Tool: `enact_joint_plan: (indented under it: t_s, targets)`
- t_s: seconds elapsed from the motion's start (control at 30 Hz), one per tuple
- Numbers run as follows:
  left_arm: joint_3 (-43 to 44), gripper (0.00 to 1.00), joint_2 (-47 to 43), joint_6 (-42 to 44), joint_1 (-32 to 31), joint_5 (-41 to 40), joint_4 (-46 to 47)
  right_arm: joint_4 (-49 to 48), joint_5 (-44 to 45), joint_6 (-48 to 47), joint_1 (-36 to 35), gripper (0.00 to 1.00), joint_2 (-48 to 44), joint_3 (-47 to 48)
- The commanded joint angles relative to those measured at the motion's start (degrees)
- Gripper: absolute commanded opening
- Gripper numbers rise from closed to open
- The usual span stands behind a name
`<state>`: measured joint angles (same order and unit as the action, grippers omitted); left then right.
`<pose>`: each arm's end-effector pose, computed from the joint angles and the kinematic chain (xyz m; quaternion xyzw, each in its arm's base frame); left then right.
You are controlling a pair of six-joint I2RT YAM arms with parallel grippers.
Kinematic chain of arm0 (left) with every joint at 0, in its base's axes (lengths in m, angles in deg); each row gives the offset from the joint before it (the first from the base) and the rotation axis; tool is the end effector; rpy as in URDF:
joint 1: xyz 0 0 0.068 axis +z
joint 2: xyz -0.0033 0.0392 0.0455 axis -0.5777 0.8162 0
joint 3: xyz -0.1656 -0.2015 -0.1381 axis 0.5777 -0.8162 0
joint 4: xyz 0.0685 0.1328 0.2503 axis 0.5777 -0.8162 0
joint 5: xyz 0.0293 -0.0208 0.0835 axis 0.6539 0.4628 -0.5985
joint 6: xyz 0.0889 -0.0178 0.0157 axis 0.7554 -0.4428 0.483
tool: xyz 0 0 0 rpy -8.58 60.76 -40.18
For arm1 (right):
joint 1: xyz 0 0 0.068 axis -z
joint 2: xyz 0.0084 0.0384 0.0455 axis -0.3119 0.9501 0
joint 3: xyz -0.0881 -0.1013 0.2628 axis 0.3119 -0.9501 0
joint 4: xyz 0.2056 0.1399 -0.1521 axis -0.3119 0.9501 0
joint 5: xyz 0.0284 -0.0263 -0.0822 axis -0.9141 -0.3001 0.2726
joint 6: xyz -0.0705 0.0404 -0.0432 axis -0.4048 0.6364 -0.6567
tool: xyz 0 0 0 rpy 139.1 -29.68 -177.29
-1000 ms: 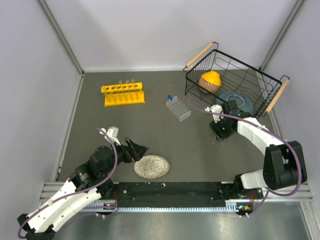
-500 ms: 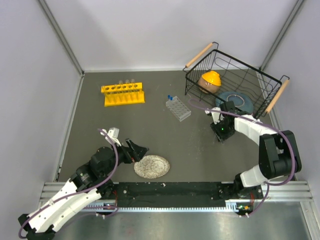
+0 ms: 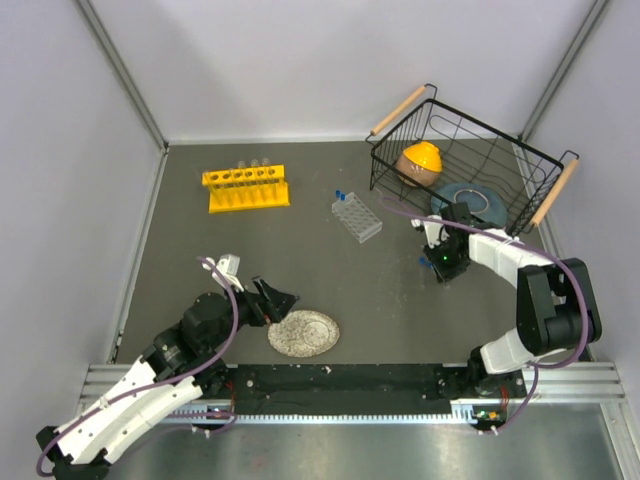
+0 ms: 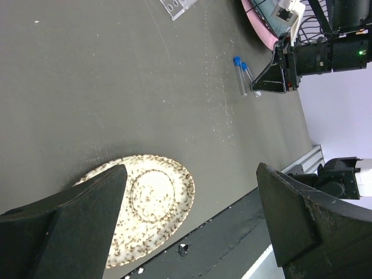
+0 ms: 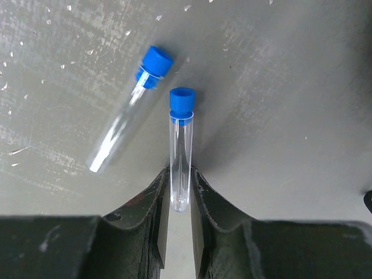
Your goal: Organize the chemistry lab equipment
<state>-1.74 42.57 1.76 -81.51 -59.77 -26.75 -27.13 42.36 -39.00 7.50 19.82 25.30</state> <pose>0.1175 -0.1083 0.2206 -0.0610 0.8051 -0.4051 0.4289 0.2917 0.0618 0.1216 -0.2601 0.9537 0.0288 0.1484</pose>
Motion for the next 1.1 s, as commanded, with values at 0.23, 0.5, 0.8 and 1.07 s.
enact_joint_plan:
  t_s: [0.23, 0.5, 0.8, 1.07]
  targets:
    - [-0.81, 0.99, 3.77, -1.00, 0.16, 2.28, 7.20, 0.30, -4.54, 1.40, 0.57, 0.14, -1.31, 0.48]
    - [-2.39, 0.99, 8.96, -1.96, 0.25, 5.09, 14.57, 0.65, -14.81, 0.09, 0.57, 0.11, -7.63, 0.30]
    - [-4.06, 0.99, 23.09, -4.52, 0.25, 15.97, 38.20, 4.43, -37.56, -3.42, 0.57, 0.11, -14.05, 0.39]
    - [-2.84, 0.88, 43.75, -4.25, -1.59, 17.93, 70.96, 5.75, -54.89, -5.10, 0.48, 0.12, -18.80, -0.05]
